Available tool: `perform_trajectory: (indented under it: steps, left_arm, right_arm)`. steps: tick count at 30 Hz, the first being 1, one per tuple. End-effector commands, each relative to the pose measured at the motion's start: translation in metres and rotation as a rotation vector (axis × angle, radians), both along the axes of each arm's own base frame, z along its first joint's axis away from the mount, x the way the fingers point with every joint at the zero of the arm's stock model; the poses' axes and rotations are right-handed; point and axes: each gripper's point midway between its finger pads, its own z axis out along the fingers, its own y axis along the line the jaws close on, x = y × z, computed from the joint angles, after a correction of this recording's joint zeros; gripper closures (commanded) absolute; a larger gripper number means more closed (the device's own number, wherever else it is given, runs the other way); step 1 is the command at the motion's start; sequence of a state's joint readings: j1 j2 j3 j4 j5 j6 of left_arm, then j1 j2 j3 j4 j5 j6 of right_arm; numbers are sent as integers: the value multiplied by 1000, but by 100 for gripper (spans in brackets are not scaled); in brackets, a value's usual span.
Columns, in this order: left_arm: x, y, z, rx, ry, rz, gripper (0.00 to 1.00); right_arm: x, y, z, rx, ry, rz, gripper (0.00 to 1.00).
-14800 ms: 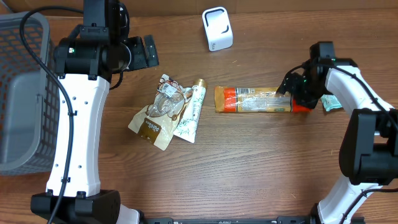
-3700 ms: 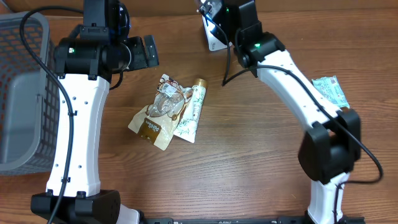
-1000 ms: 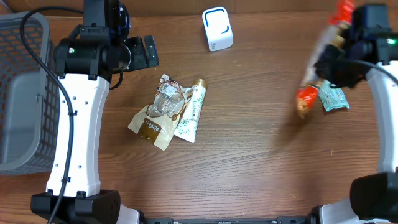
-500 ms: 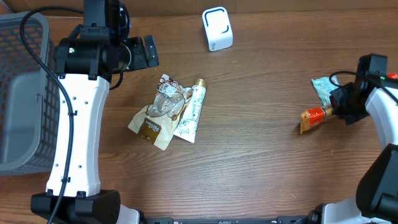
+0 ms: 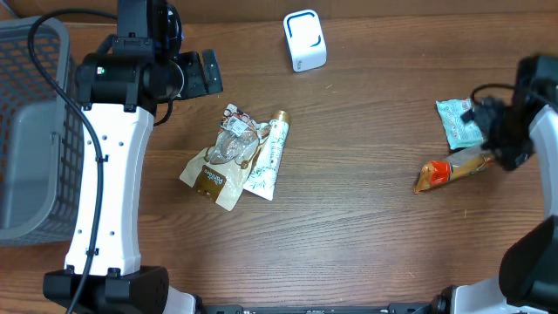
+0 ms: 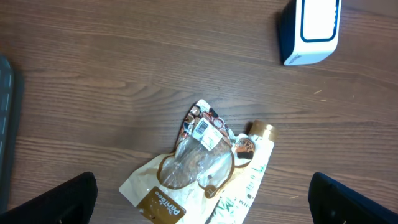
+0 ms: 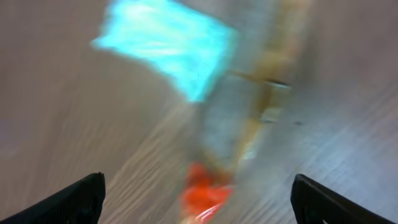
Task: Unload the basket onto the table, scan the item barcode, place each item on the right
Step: 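Carry the spaghetti pack right beside the wipes pack and release it, then move the right gripper left over the white-green tube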
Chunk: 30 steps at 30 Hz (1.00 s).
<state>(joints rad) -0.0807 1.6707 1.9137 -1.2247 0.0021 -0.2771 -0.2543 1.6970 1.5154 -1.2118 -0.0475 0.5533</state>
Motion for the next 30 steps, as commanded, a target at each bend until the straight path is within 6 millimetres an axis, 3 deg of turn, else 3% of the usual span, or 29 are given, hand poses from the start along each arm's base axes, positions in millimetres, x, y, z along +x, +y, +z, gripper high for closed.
perform_trajectory:
  steps: [1,4,8,13,17,20,24,30]
  left_arm:
    - [0,3,0,21,-3,-7,0]
    - [0,3,0,21,-3,-7,0]
    - [-1,3,0,21,-2,-7,0]
    - [0,3,0,21,-3,-7,0]
    - [0,3,0,21,-3,-7,1]
    - [-1,3,0,21,-2,-7,0]
    - [0,3,0,21,-3,-7,0]
    - [0,3,0,21,-3,-7,0]
  right_arm:
    - [25,64,52,128,-204,371,5]
    - [32,120,59,228,-271,552,5]
    - [35,184,44,270,-269,691,5]
    - [30,270,9,331,-211,808,7]
    - [16,322,-25,371,-124,847,10]
    - [3,347,-49,373,-62,879,14]
    - [-7,366,-84,308,6,873,17]
    - [-11,392,-106,294,1,900,21]
